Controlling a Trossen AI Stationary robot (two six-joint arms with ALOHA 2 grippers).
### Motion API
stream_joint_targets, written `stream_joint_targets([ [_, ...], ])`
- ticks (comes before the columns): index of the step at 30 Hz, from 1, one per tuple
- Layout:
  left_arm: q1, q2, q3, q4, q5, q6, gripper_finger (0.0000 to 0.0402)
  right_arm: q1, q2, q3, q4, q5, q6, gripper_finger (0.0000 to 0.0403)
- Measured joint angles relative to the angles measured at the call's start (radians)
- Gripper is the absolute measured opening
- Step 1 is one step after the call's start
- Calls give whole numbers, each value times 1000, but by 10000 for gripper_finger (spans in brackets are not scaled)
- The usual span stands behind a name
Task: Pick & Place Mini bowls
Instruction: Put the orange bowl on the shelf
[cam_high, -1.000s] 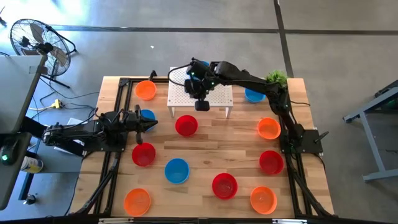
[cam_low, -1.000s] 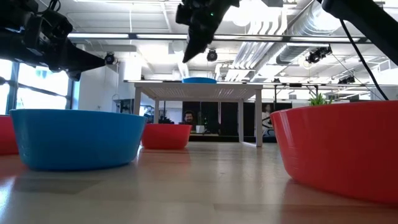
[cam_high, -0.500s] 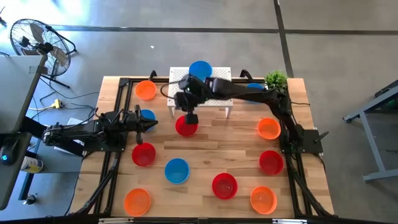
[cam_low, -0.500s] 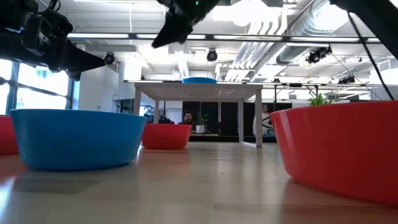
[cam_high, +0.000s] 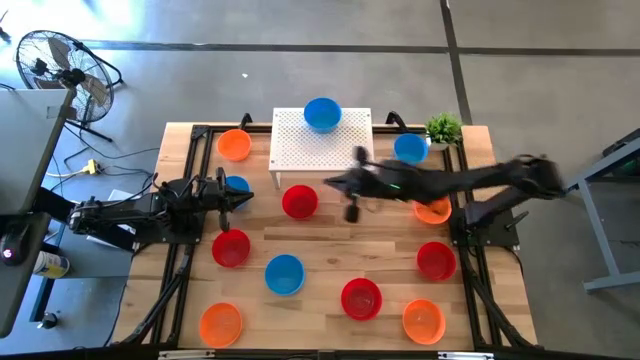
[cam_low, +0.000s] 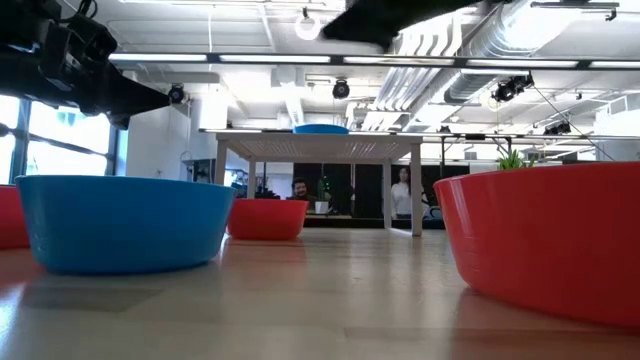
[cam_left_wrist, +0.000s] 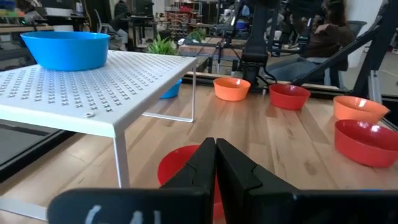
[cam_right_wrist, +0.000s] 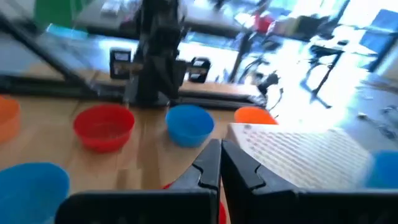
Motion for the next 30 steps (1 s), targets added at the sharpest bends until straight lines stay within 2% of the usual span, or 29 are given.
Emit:
stream_joint_targets([
  [7, 0, 6, 0, 4, -1, -7, 10, 128, -373, -356, 120, 199, 69, 0],
  [13, 0, 51, 0, 7, -26, -8, 10, 156, -575, -555, 230, 224, 46, 0],
  [18, 0, 112, 0, 10, -71, -9, 10, 156, -648, -634, 265, 223, -9, 0],
  [23, 0, 158, 4, 9, -99, -34, 10, 156, -666, -664, 279, 222, -43, 0],
  [30, 0, 244, 92, -68, -67, -62, 10, 156, -665, -693, 287, 220, -47, 0],
])
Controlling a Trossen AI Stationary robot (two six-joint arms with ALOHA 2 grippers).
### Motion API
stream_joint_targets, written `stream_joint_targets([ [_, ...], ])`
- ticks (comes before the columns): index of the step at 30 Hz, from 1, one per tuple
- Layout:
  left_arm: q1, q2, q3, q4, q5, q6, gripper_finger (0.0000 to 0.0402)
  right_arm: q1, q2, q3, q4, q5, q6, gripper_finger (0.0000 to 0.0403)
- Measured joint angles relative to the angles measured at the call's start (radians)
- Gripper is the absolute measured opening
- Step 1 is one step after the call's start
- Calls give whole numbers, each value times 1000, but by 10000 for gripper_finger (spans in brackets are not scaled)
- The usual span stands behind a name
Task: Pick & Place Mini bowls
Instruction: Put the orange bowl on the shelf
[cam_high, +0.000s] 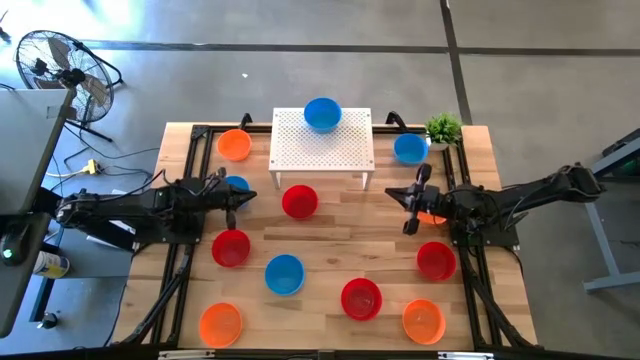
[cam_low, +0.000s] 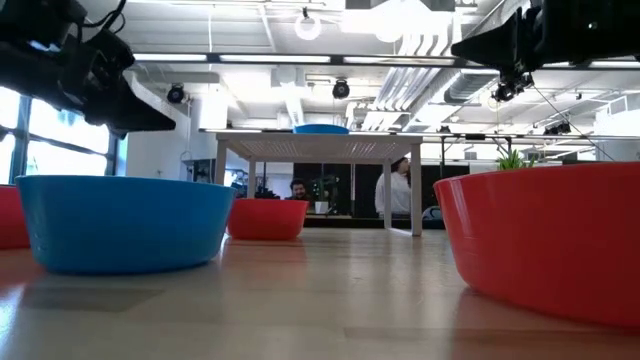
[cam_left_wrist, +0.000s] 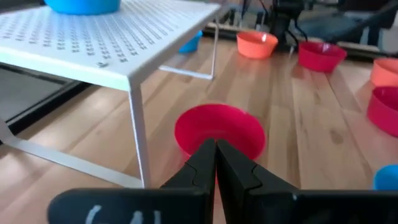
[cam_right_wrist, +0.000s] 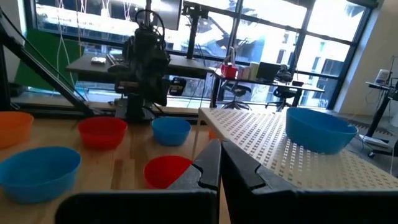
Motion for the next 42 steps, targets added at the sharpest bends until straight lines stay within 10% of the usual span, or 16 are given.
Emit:
stream_joint_targets([
  [29, 0, 375, 266, -138, 188, 107, 10, 0, 2, 0, -6, -16, 30, 0],
  [42, -185, 560, 356, -150, 65, 115, 10, 0, 2, 1, 25, -14, -34, 0],
])
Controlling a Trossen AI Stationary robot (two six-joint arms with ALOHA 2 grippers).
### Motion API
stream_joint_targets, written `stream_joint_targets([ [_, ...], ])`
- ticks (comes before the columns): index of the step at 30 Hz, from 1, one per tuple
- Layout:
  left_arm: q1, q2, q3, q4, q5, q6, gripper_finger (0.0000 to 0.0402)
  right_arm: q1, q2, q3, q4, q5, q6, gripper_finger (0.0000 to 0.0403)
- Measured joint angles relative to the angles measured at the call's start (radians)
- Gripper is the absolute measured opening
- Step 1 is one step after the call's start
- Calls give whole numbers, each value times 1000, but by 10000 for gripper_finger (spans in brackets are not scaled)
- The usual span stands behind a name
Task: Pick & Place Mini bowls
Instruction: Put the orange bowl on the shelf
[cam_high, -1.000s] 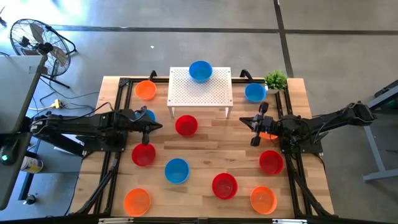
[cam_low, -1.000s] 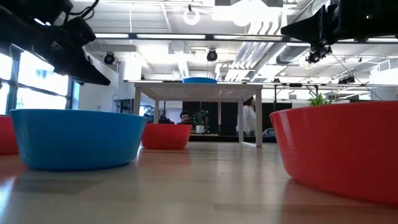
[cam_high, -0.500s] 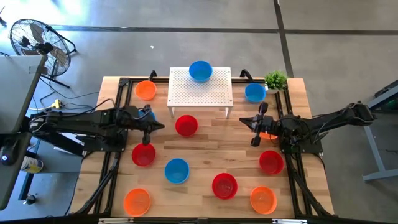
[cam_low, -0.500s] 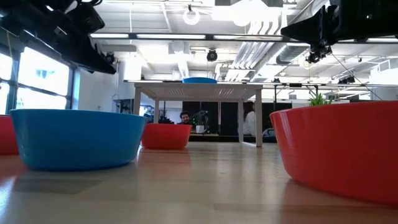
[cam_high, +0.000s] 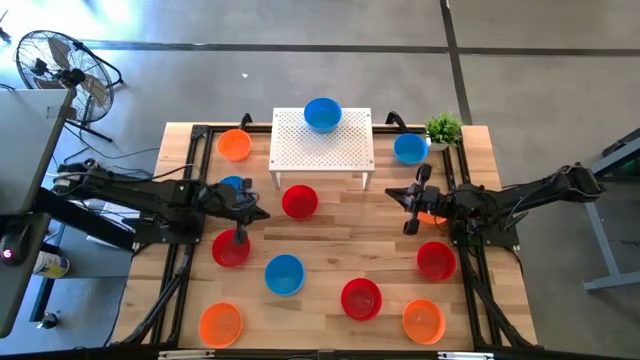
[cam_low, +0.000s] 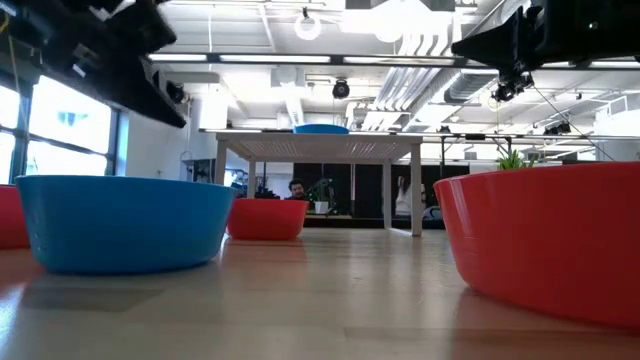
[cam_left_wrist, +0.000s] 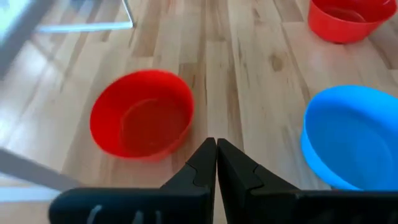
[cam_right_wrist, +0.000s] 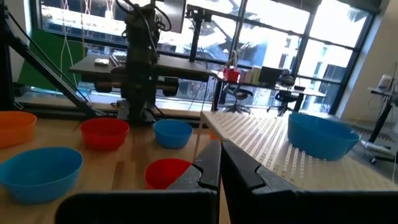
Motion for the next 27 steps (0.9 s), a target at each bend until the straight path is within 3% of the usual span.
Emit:
stream_joint_targets([
  [12, -155, 253, 263, -178, -44, -22, 10, 0, 0, 0, 39, -1, -79, 0],
  [20, -298, 340, 384, -318, 35, -186, 10, 0, 0, 0, 18, -11, -73, 0],
  [27, -411, 429, 474, -440, 11, -356, 10, 0, 0, 0, 12, -11, -94, 0],
])
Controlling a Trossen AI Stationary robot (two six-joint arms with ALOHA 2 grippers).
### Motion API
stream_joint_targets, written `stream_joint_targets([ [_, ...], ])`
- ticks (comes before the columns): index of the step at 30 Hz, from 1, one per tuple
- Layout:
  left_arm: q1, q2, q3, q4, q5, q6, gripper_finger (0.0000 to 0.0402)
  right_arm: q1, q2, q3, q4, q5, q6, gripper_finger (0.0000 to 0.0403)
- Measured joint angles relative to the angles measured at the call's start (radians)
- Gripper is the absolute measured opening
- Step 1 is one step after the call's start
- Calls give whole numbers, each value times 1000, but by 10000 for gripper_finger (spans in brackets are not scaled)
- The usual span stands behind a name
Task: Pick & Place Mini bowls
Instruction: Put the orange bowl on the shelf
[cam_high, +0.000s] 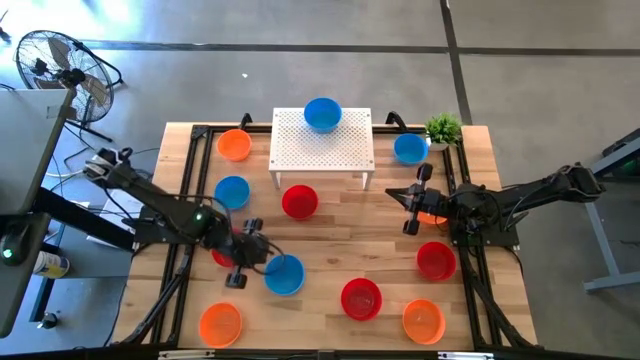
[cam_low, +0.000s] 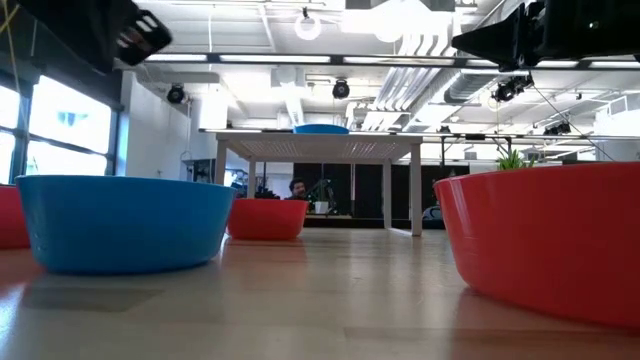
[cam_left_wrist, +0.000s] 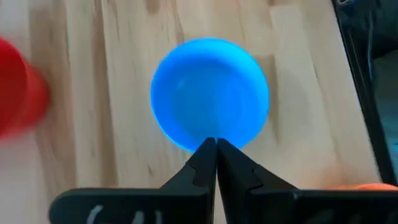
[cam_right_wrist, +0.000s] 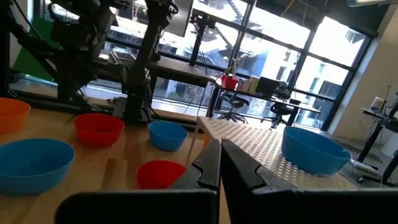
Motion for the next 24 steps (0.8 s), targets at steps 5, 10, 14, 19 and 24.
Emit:
stream_joint_targets([
  [5, -62, 90, 62, -100, 26, -154, 21, 0, 0, 0, -32, 0, 31, 0],
  [10, -118, 170, 83, -131, 65, -279, 80, 0, 0, 0, -93, -1, 64, 0],
  [14, -158, 224, 83, -127, 156, -352, 137, 0, 0, 0, -121, -23, 91, 0],
  [19, -237, 263, 83, -109, 240, -432, 172, 0, 0, 0, -123, -54, 88, 0],
  [24, -318, 270, 79, -126, 187, -523, 174, 0, 0, 0, -137, -53, 94, 0],
])
